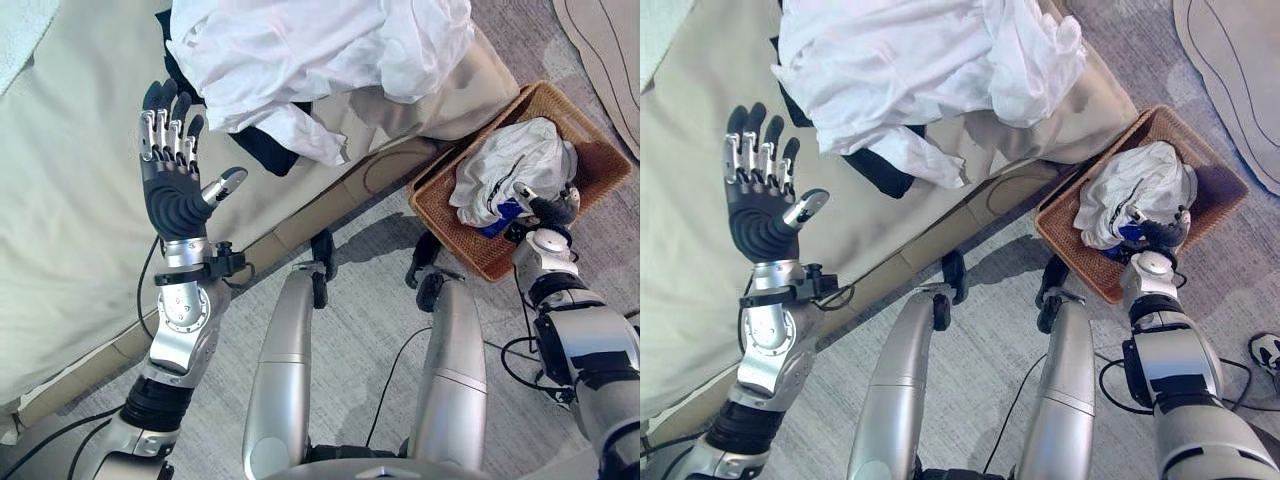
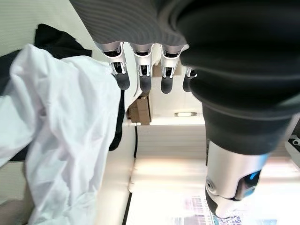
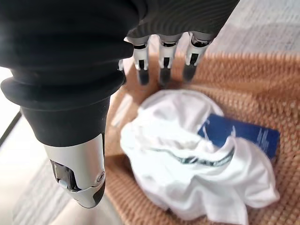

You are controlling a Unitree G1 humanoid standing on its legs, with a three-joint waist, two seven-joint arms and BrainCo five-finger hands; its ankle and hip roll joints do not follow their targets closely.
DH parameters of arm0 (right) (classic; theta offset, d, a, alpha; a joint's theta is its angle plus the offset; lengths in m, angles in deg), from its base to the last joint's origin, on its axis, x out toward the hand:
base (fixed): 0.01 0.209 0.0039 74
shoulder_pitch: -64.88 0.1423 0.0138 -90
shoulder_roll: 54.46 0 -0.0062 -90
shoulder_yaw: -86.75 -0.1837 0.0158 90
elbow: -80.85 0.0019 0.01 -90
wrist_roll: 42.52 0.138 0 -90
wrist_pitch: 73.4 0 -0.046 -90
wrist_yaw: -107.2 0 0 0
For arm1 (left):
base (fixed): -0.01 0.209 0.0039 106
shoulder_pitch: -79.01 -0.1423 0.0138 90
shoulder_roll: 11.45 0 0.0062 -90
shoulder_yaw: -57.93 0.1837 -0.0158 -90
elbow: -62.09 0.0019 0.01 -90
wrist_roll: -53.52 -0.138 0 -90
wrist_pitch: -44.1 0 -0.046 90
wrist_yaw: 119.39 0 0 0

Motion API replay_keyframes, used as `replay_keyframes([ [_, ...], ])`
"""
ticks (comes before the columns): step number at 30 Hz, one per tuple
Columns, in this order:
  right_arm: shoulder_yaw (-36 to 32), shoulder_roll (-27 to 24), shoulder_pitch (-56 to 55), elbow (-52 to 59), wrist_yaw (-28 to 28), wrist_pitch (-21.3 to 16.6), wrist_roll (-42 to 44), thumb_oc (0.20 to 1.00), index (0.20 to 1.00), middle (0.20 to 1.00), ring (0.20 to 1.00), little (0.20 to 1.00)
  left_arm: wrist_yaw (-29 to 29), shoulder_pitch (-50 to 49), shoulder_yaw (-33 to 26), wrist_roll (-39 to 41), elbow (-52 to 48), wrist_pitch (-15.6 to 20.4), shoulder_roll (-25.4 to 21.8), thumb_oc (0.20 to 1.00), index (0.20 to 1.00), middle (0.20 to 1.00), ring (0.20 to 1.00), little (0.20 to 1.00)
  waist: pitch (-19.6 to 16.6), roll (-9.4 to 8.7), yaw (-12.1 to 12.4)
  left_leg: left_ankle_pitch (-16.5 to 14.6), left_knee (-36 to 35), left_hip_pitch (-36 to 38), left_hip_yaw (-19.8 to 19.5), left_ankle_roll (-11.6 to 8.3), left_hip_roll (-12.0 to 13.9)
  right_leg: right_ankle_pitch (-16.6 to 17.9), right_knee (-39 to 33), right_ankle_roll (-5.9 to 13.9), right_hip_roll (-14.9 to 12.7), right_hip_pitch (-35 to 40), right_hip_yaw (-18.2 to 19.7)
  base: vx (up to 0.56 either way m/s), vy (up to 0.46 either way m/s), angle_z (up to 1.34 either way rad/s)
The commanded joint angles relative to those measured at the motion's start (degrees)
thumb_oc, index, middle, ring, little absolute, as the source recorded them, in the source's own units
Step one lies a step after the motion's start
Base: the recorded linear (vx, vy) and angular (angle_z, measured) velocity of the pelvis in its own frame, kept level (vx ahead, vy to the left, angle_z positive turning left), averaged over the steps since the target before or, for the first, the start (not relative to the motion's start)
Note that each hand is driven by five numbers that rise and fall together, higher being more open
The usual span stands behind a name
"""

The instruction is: Pick up clothes into the bucket

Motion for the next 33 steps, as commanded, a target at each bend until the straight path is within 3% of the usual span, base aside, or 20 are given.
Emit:
replay_keyframes([
  [1, -0.6, -1.0, -1.4, -1.9, -2.1, -0.1, 1.4, 1.000, 1.000, 1.000, 1.000, 1.000, 0.8, -0.9, -1.3, -0.2, -3.4, 2.0, 1.9, 1.000, 1.000, 1.000, 1.000, 1.000, -5.3, 1.37, -0.6, 1.3, -4.7, 0.1, -0.4, -1.93, 1.1, 4.9, -7.7, 5.90, -0.7, 3.0, 3.4, 0.00, 0.000, 0.00],
  [3, 0.4, 1.0, -3.0, 2.9, -3.5, -2.1, 0.1, 1.000, 1.000, 1.000, 1.000, 1.000, 1.6, -0.2, -1.8, -1.7, -2.6, 1.4, 2.0, 1.000, 1.000, 1.000, 1.000, 1.000, -5.0, 0.74, -1.2, 2.4, -8.3, 2.7, 0.1, -2.12, 1.5, 6.6, -11.9, 6.39, -0.4, 5.6, 2.8, -0.06, 0.012, -0.08],
  [4, 1.5, 2.4, -4.9, 7.3, -4.2, -3.5, -1.4, 1.000, 1.000, 1.000, 1.000, 1.000, 2.5, 0.3, -2.1, -2.9, -2.0, 1.2, 2.0, 1.000, 1.000, 1.000, 1.000, 1.000, -4.6, 0.33, -1.8, 4.7, -10.1, 3.1, 0.4, -1.71, 1.6, 8.9, -14.2, 6.03, -0.4, 6.2, 2.3, -0.02, -0.010, -0.15],
  [5, 2.6, 3.9, -8.1, 13.9, -4.9, -4.7, -3.7, 1.000, 1.000, 1.000, 1.000, 1.000, 3.3, 0.7, -2.6, -4.0, -1.4, 0.9, 2.0, 1.000, 1.000, 1.000, 1.000, 1.000, -4.7, -0.15, -2.5, 4.1, -11.8, 5.1, 0.1, -2.37, 1.7, 8.4, -15.8, 6.76, -0.1, 8.1, 2.3, -0.09, -0.009, -0.13],
  [8, 5.2, 6.6, -20.2, 34.6, -4.4, -7.9, -11.9, 1.000, 1.000, 1.000, 1.000, 1.000, 8.7, 4.3, -3.3, -16.0, 6.8, -2.4, -0.3, 1.000, 1.000, 1.000, 1.000, 1.000, -4.7, -1.98, -5.2, 7.5, -17.1, 8.7, 0.4, -2.63, 2.3, 12.4, -22.8, 7.04, 0.0, 12.6, 0.5, -0.01, -0.005, -0.09],
  [13, 5.3, 9.7, -27.5, 43.2, -1.7, -9.8, -14.0, 1.000, 1.000, 1.000, 1.000, 1.000, 14.5, 9.1, -3.6, -27.2, 16.6, -7.0, -3.5, 1.000, 1.000, 1.000, 1.000, 1.000, -5.8, -3.08, -7.1, 9.0, -21.8, 13.2, 0.7, -3.56, 2.3, 15.0, -29.0, 7.95, 0.2, 17.6, -0.4, 0.04, -0.002, -0.07],
  [19, 8.2, 11.8, -34.3, 52.0, 3.9, -10.2, -14.6, 1.000, 1.000, 1.000, 1.000, 1.000, 14.4, 15.4, -1.5, -36.8, 29.0, -12.9, -8.4, 1.000, 1.000, 1.000, 1.000, 1.000, -6.8, -5.06, -9.4, 10.2, -25.8, 19.0, 1.5, -4.21, 2.4, 17.6, -35.3, 8.69, 0.4, 24.5, -0.9, 0.05, 0.006, -0.16],
  [21, 10.0, 11.4, -35.9, 54.6, 5.4, -10.1, -15.6, 1.000, 1.000, 1.000, 1.000, 1.000, 15.4, 18.7, 0.8, -41.9, 34.1, -16.2, -10.4, 1.000, 1.000, 1.000, 1.000, 1.000, -7.0, -5.70, -10.1, 10.2, -25.9, 20.2, 1.5, -4.32, 2.6, 17.7, -35.9, 8.77, 0.5, 25.8, -1.2, 0.04, 0.000, -0.07],
  [22, 10.0, 11.4, -35.9, 54.7, 5.4, -10.1, -15.6, 1.000, 1.000, 1.000, 1.000, 1.000, 15.5, 18.9, 0.9, -41.9, 34.2, -16.2, -10.4, 1.000, 1.000, 1.000, 1.000, 1.000, -6.9, -5.70, -10.1, 10.2, -25.9, 20.2, 1.5, -4.33, 2.6, 17.7, -35.9, 8.77, 0.5, 25.9, -1.2, 0.03, -0.001, -0.10],
  [23, 11.6, 11.0, -37.0, 57.0, 6.9, -10.1, -16.0, 1.000, 1.000, 1.000, 1.000, 1.000, 15.5, 21.6, 2.9, -45.9, 37.6, -18.7, -12.2, 1.000, 1.000, 1.000, 1.000, 1.000, -7.0, -6.06, -10.7, 9.9, -25.2, 20.4, 1.2, -4.22, 2.8, 17.6, -35.8, 8.71, 0.5, 26.5, -0.9, 0.02, 0.007, -0.07],
  [25, 12.1, 10.8, -37.3, 57.9, 7.5, -10.3, -16.0, 1.000, 1.000, 1.000, 1.000, 1.000, 15.9, 23.3, 4.3, -47.7, 40.2, -19.7, -13.4, 1.000, 1.000, 1.000, 1.000, 1.000, -7.0, -6.20, -10.9, 9.7, -24.6, 20.2, 1.2, -4.20, 2.9, 17.4, -35.5, 8.63, 0.6, 26.4, -0.8, 0.01, 0.004, -0.02],
  [26, 14.1, 10.1, -37.8, 60.9, 8.8, -10.6, -16.3, 1.000, 1.000, 1.000, 1.000, 1.000, 15.7, 26.3, 6.5, -49.8, 45.2, -22.2, -14.4, 1.000, 1.000, 1.000, 1.000, 1.000, -6.7, -6.71, -11.5, 9.4, -23.7, 19.9, 1.3, -4.15, 3.3, 17.2, -34.8, 8.50, 0.8, 25.8, -0.4, 0.00, 0.000, 0.00],
  [33, 15.4, 7.1, -40.9, 67.1, 11.4, -11.4, -15.9, 1.000, 1.000, 1.000, 1.000, 1.000, 14.4, 34.5, 13.0, -52.6, 58.8, -25.4, -17.3, 1.000, 1.000, 1.000, 1.000, 1.000, -5.2, -7.90, -13.4, 7.9, -18.4, 15.6, 1.1, -3.70, 4.5, 16.0, -31.4, 7.99, 1.8, 21.8, 0.9, -0.02, 0.003, -0.02],
])
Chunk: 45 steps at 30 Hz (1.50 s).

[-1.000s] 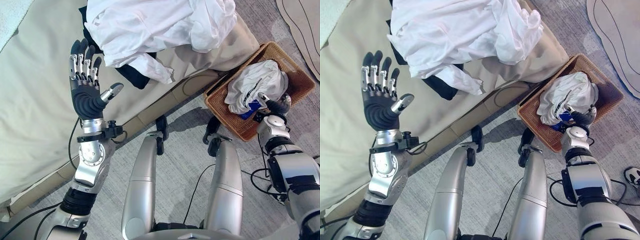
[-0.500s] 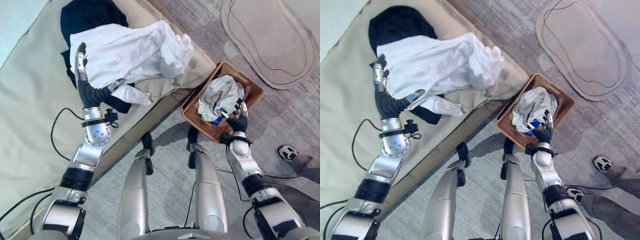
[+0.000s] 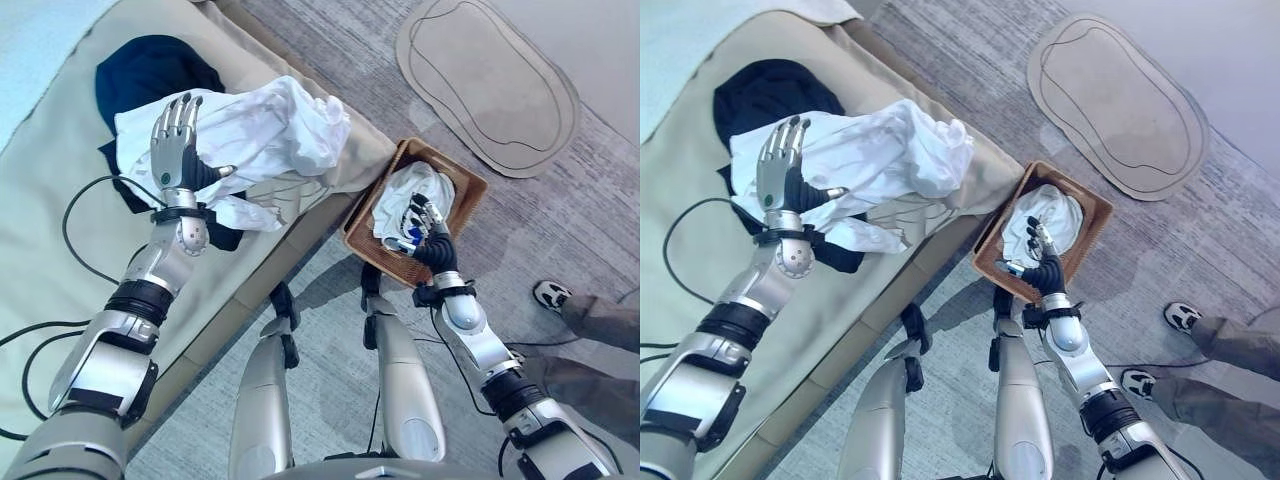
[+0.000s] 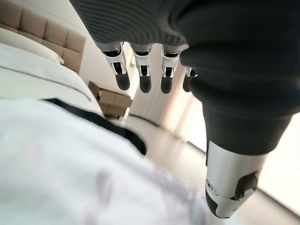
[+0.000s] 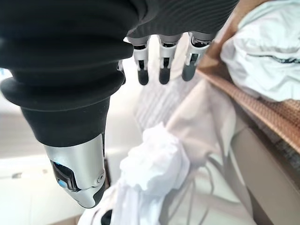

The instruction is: Pick up clothes into the bucket

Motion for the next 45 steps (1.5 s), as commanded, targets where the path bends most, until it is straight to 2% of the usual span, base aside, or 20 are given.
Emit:
replay_keyframes([
  [1, -0.8, -2.1, -3.2, 6.3, 1.3, -4.1, 0.0, 1.000, 1.000, 1.000, 1.000, 1.000, 0.5, 3.6, 0.7, -3.4, 2.5, -1.2, -5.0, 1.000, 1.000, 1.000, 1.000, 1.000, -0.3, -2.17, -0.1, 0.8, 4.9, -6.1, -3.1, -2.55, 2.7, 3.7, -1.5, 5.46, -3.4, -1.2, 2.3, -0.03, 0.008, -0.06],
  [5, -1.6, -3.6, -5.7, 8.7, 1.9, -4.9, 0.6, 1.000, 1.000, 1.000, 1.000, 1.000, 0.3, 6.5, 3.3, -5.0, 6.6, -2.7, -6.1, 1.000, 1.000, 1.000, 1.000, 1.000, 0.2, -2.66, -1.0, -0.3, 8.4, -10.1, -3.1, -2.52, 3.4, 2.8, 1.2, 5.23, -2.9, -4.8, 2.9, -0.01, 0.005, -0.08],
  [6, -1.8, -4.3, -6.5, 9.0, 1.8, -5.1, 0.2, 1.000, 1.000, 1.000, 1.000, 1.000, -0.1, 7.5, 4.2, -5.9, 7.3, -3.2, -6.8, 1.000, 1.000, 1.000, 1.000, 1.000, 0.4, -2.53, -1.0, -2.5, 10.3, -11.3, -3.8, -2.96, 4.0, 0.9, 3.3, 5.53, -2.4, -6.2, 3.3, -0.02, 0.003, -0.04],
  [7, -1.9, -4.2, -6.5, 9.1, 1.8, -5.1, 0.2, 1.000, 1.000, 1.000, 1.000, 1.000, -0.1, 7.6, 4.3, -5.9, 7.4, -3.2, -6.8, 1.000, 1.000, 1.000, 1.000, 1.000, 0.5, -2.70, -1.1, -0.9, 10.2, -12.2, -3.5, -2.47, 3.8, 2.3, 2.9, 5.10, -2.7, -6.9, 3.1, 0.04, -0.001, -0.07],
  [8, -2.2, -4.5, -6.7, 9.3, 1.6, -5.3, 0.2, 1.000, 1.000, 1.000, 1.000, 1.000, -0.1, 8.7, 5.2, -6.7, 7.9, -3.8, -7.5, 1.000, 1.000, 1.000, 1.000, 1.000, 0.6, -2.49, -1.1, -3.1, 12.3, -13.7, -4.0, -2.97, 4.3, 0.3, 4.9, 5.38, -2.1, -8.4, 3.7, -0.02, 0.001, -0.04],
  [15, -2.8, -4.8, -6.9, 11.0, 0.8, -6.1, -0.1, 1.000, 1.000, 1.000, 1.000, 1.000, -0.3, 14.2, 9.2, -9.2, 10.9, -5.1, -8.4, 1.000, 1.000, 1.000, 1.000, 1.000, 0.3, -2.15, -1.9, -3.9, 15.9, -20.6, -4.1, -2.78, 5.1, 0.4, 8.1, 5.40, -2.0, -15.5, 4.5, 0.00, 0.002, -0.02],
  [22, -3.0, -4.3, -7.1, 10.3, 0.0, -6.2, -0.9, 1.000, 1.000, 1.000, 1.000, 1.000, -0.5, 16.8, 10.8, -9.6, 11.2, -5.0, -8.0, 1.000, 1.000, 1.000, 1.000, 1.000, -0.2, -1.66, -2.1, -3.7, 16.1, -22.9, -3.8, -2.46, 4.8, 1.1, 8.1, 5.67, -2.3, -18.3, 5.1, 0.00, 0.016, -0.01],
  [23, -3.1, -4.1, -7.3, 10.1, -0.1, -6.3, -1.1, 1.000, 1.000, 1.000, 1.000, 1.000, -0.6, 17.1, 10.9, -9.8, 11.0, -5.0, -7.9, 0.959, 0.959, 0.959, 0.959, 0.959, -0.5, -1.48, -2.1, -3.8, 16.0, -23.1, -3.9, -2.34, 4.7, 1.2, 8.1, 5.76, -2.4, -18.7, 5.2, 0.00, 0.000, 0.00],
  [24, -3.1, -4.1, -7.3, 10.0, 0.0, -6.3, -1.1, 1.000, 1.000, 1.000, 1.000, 1.000, -0.6, 17.2, 11.0, -10.0, 11.0, -4.9, -7.8, 0.689, 0.689, 0.689, 0.689, 0.689, -0.6, -1.35, -2.2, -3.8, 16.0, -23.2, -3.8, -2.29, 4.7, 1.2, 8.1, 5.76, -2.4, -18.9, 5.3, 0.00, 0.000, 0.00],
  [25, -3.1, -4.1, -7.3, 10.0, 0.0, -6.3, -1.1, 1.000, 1.000, 1.000, 1.000, 1.000, -0.6, 17.2, 11.0, -10.0, 11.1, -4.9, -7.8, 0.564, 0.564, 0.564, 0.564, 0.564, -0.6, -1.35, -2.2, -3.8, 16.0, -23.2, -3.8, -2.28, 4.7, 1.2, 8.1, 5.76, -2.4, -18.9, 5.3, 0.00, 0.000, 0.00],
  [26, -3.2, -4.2, -7.3, 9.9, 0.1, -6.3, -1.1, 1.000, 1.000, 1.000, 1.000, 1.000, -0.9, 17.3, 11.3, -10.0, 11.1, -4.7, -8.0, 0.200, 0.200, 0.200, 0.200, 0.200, -1.0, -1.17, -2.2, -3.9, 15.7, -23.1, -3.7, -2.28, 4.7, 1.3, 7.9, 5.82, -2.4, -18.9, 5.3, 0.00, 0.000, 0.00],
  [37, -3.4, -3.8, -8.1, 9.0, 0.9, -6.4, -0.3, 1.000, 1.000, 1.000, 1.000, 1.000, -2.5, 15.2, 11.1, -10.5, 7.5, -2.8, -9.8, 0.200, 0.200, 0.200, 0.200, 0.200, -1.7, -0.62, -1.8, -3.7, 14.5, -22.4, -3.4, -2.12, 4.3, 1.5, 7.2, 5.97, -2.8, -18.3, 5.1, 0.00, 0.008, -0.01],
  [45, -3.0, -2.4, -6.8, 6.1, 1.0, -5.3, -0.3, 1.000, 1.000, 1.000, 1.000, 1.000, -2.8, 8.0, 7.2, -10.1, -0.1, -0.7, -7.3, 0.200, 0.200, 0.200, 0.200, 0.200, -2.4, -0.20, -0.4, -3.0, 10.9, -16.9, -3.1, -2.15, 3.5, 1.3, 5.5, 6.20, -3.4, -13.2, 4.2, 0.00, 0.000, 0.00],
])
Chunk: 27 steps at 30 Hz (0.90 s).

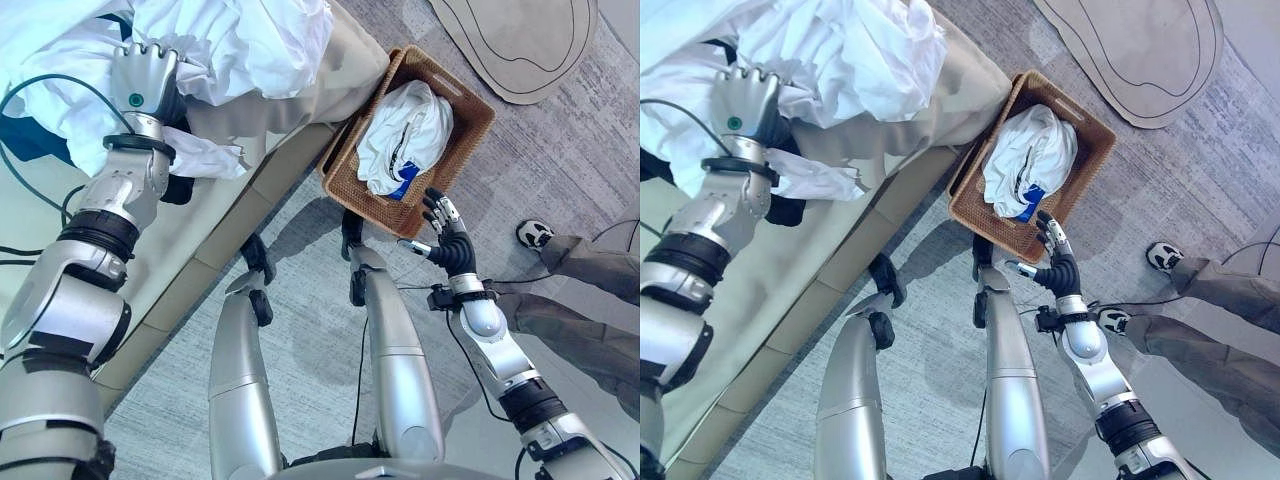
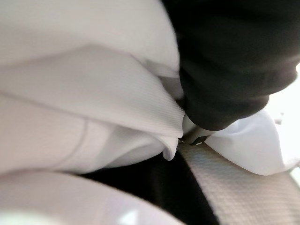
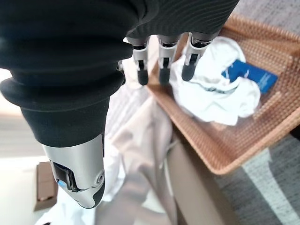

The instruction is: Pick up clothes into the bucket

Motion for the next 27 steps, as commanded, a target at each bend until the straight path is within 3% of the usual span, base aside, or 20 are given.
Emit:
replay_keyframes([
  [1, 0.3, -0.9, -3.4, 1.2, -0.2, -2.6, -0.4, 1.000, 1.000, 1.000, 1.000, 1.000, 0.4, -10.1, -5.9, -0.8, -6.7, 2.5, 1.7, 0.200, 0.200, 0.200, 0.200, 0.200, -6.2, 3.34, 0.1, 1.5, -4.4, 1.9, -3.4, -1.25, 1.1, 3.1, -6.4, 7.25, -4.1, 5.4, 1.2, 0.00, 0.000, 0.00],
  [3, 0.1, -0.6, -2.9, 0.7, -0.4, -2.1, -0.8, 1.000, 1.000, 1.000, 1.000, 1.000, 0.1, -13.7, -8.1, -0.2, -10.7, 3.7, 3.0, 0.200, 0.200, 0.200, 0.200, 0.200, -6.2, 3.23, 0.6, 3.5, -6.3, 4.0, -3.1, -0.78, 0.4, 4.6, -7.7, 6.88, -4.7, 7.6, 0.7, -0.05, 0.007, 0.08],
  [7, -0.8, 0.2, -1.5, -1.4, -1.3, -0.5, -2.4, 1.000, 1.000, 1.000, 1.000, 1.000, -1.5, -21.6, -12.5, 2.1, -19.5, 6.7, 6.0, 0.200, 0.200, 0.200, 0.200, 0.200, -6.7, 3.48, 2.2, 4.4, -10.8, 11.7, -3.5, -0.91, -0.7, 5.0, -10.8, 7.14, -5.5, 15.1, -0.8, 0.05, -0.014, 0.13],
  [16, -1.4, 2.2, 2.2, -5.1, -1.9, 1.9, -3.6, 1.000, 1.000, 1.000, 1.000, 1.000, -5.4, -32.3, -17.6, 8.8, -34.3, 13.1, 11.0, 0.200, 0.200, 0.200, 0.200, 0.200, -8.1, 3.49, 5.4, 8.2, -22.7, 27.2, -4.9, -2.38, -2.1, 6.8, -21.2, 7.60, -5.7, 32.4, -5.5, 0.08, -0.041, 0.19],
  [22, -1.6, 2.5, 2.2, -5.2, -1.2, 2.6, -4.4, 1.000, 1.000, 1.000, 1.000, 1.000, -7.7, -35.8, -19.7, 11.2, -40.3, 15.4, 11.1, 0.200, 0.200, 0.200, 0.200, 0.200, -10.3, 3.30, 6.5, 9.3, -26.6, 32.3, -4.8, -2.74, -1.7, 7.3, -24.8, 7.71, -5.0, 37.6, -6.9, 0.06, -0.024, 0.04],
  [27, -0.3, 0.7, 2.5, -4.0, -0.5, 3.8, -10.9, 1.000, 1.000, 1.000, 1.000, 1.000, -11.5, -36.8, -20.4, 14.9, -46.9, 18.0, 10.4, 0.200, 0.200, 0.200, 0.200, 0.200, -12.1, 3.42, 7.1, 9.4, -28.6, 37.0, -4.8, -2.79, -1.5, 6.8, -25.4, 7.82, -4.9, 41.9, -7.5, 0.08, -0.015, 0.01],
])
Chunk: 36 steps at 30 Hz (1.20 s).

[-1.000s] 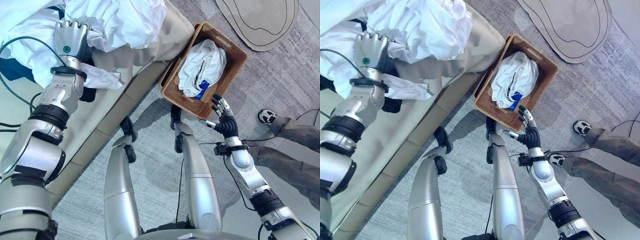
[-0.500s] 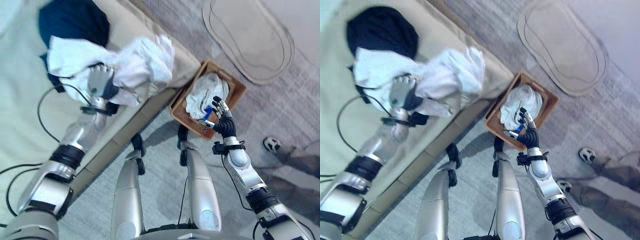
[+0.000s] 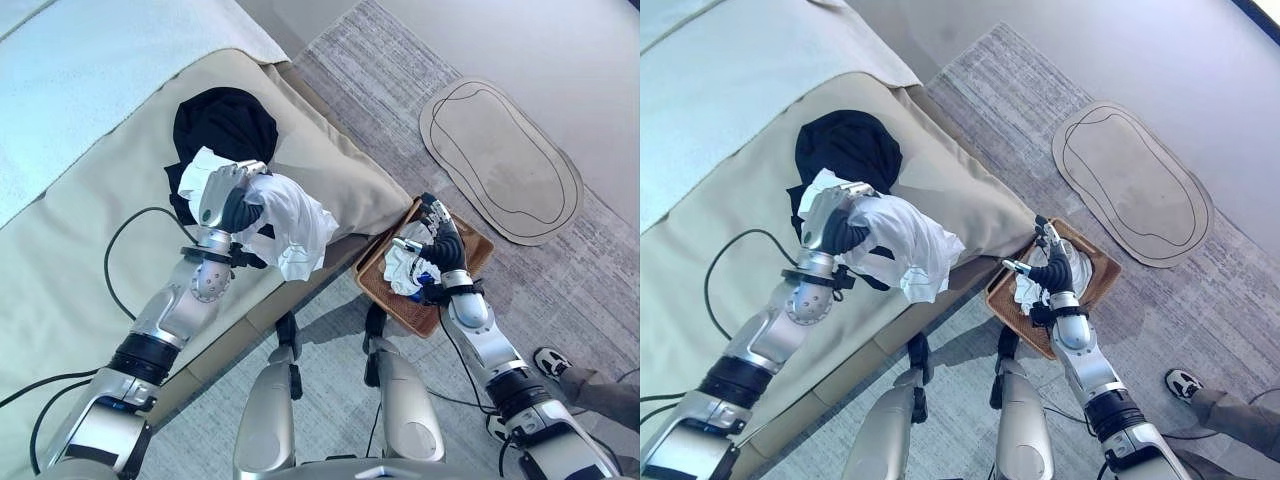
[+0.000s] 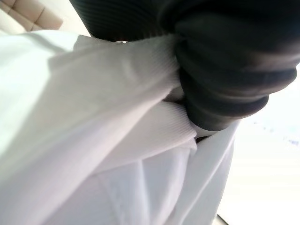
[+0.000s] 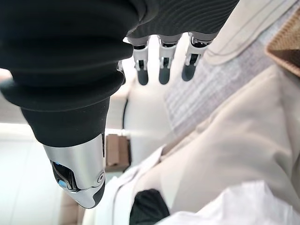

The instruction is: Pick up clothes into the bucket

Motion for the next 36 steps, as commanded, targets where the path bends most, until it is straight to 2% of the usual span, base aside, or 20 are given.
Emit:
replay_keyframes([
  [1, 1.7, -1.8, -1.0, 2.9, 1.6, -1.3, -5.4, 1.000, 1.000, 1.000, 1.000, 1.000, -2.3, -0.2, -0.9, 6.8, -7.4, 6.4, -0.5, 0.200, 0.200, 0.200, 0.200, 0.200, -7.3, 0.48, -0.2, 1.6, -2.2, 0.8, -1.5, -2.06, 1.7, 4.5, -4.3, 6.50, -4.5, 4.6, 0.7, 0.08, -0.012, 0.04],
  [6, 6.3, -2.4, 2.5, 4.5, 5.2, -0.9, -6.1, 1.000, 1.000, 1.000, 1.000, 1.000, -8.2, 0.1, 2.1, 17.6, -12.5, 8.9, 0.8, 0.200, 0.200, 0.200, 0.200, 0.200, -9.7, 0.90, 0.5, 1.7, -4.5, 5.6, -1.2, -2.07, 2.0, 3.9, -5.4, 6.79, -4.4, 8.6, -0.1, 0.08, -0.013, 0.02],
  [11, 10.6, -0.7, 5.8, 5.3, 12.6, 0.1, 2.4, 1.000, 1.000, 1.000, 1.000, 1.000, -15.4, 0.9, 6.2, 26.8, -18.3, 10.2, 1.5, 0.200, 0.200, 0.200, 0.200, 0.200, -11.9, 0.92, 1.2, 1.2, -5.7, 9.8, -1.2, -2.00, 1.9, 3.1, -6.1, 6.82, -4.1, 12.6, -0.7, 0.09, -0.023, 0.01],
  [16, 14.0, 1.3, 10.2, 2.9, 14.8, 1.5, 5.3, 1.000, 1.000, 1.000, 1.000, 1.000, -21.7, 0.5, 9.6, 35.5, -21.7, 10.3, 2.4, 0.200, 0.200, 0.200, 0.200, 0.200, -14.7, 0.70, 2.0, 0.8, -7.1, 13.3, -0.8, -1.98, 2.2, 2.7, -7.3, 6.83, -3.7, 15.9, -1.2, 0.08, -0.021, 0.02],
  [26, 16.5, 7.5, 11.6, 3.8, 15.3, 2.0, 11.9, 1.000, 1.000, 1.000, 1.000, 1.000, -25.2, 0.2, 13.2, 42.5, -25.2, 9.0, 5.5, 0.200, 0.200, 0.200, 0.200, 0.200, -17.9, 0.44, 2.4, 0.4, -8.9, 17.4, 0.0, -2.03, 2.4, 2.4, -9.2, 6.81, -2.9, 19.6, -1.5, 0.04, -0.008, 0.00],
  [33, 18.7, 9.4, 12.0, 4.7, 16.3, 2.4, 14.3, 1.000, 1.000, 1.000, 1.000, 1.000, -25.6, 1.7, 14.8, 45.0, -26.3, 8.2, 7.0, 0.200, 0.200, 0.200, 0.200, 0.200, -18.9, 0.31, 2.6, 0.6, -9.4, 18.2, 0.0, -2.13, 2.6, 2.4, -9.8, 6.67, -2.6, 20.5, -1.7, 0.00, -0.003, 0.00],
  [34, 19.2, 9.4, 11.8, 5.2, 17.3, 2.3, 15.3, 0.561, 0.561, 0.561, 0.561, 0.561, -25.8, 2.0, 15.1, 45.5, -26.3, 8.1, 7.3, 0.200, 0.200, 0.200, 0.200, 0.200, -19.2, 0.28, 2.6, 0.6, -9.6, 18.5, -0.1, -2.14, 2.6, 2.4, -9.9, 6.69, -2.6, 20.9, -1.8, 0.00, 0.000, 0.00],
  [36, 19.2, 9.3, 11.3, 5.0, 17.7, 2.0, 15.7, 0.200, 0.200, 0.200, 0.200, 0.200, -26.1, 2.0, 15.2, 46.2, -26.2, 8.2, 7.5, 0.200, 0.200, 0.200, 0.200, 0.200, -19.3, 0.28, 2.6, 0.7, -9.7, 18.6, -0.1, -2.13, 2.6, 2.3, -9.9, 6.71, -2.6, 21.2, -2.0, 0.00, 0.000, 0.00],
])
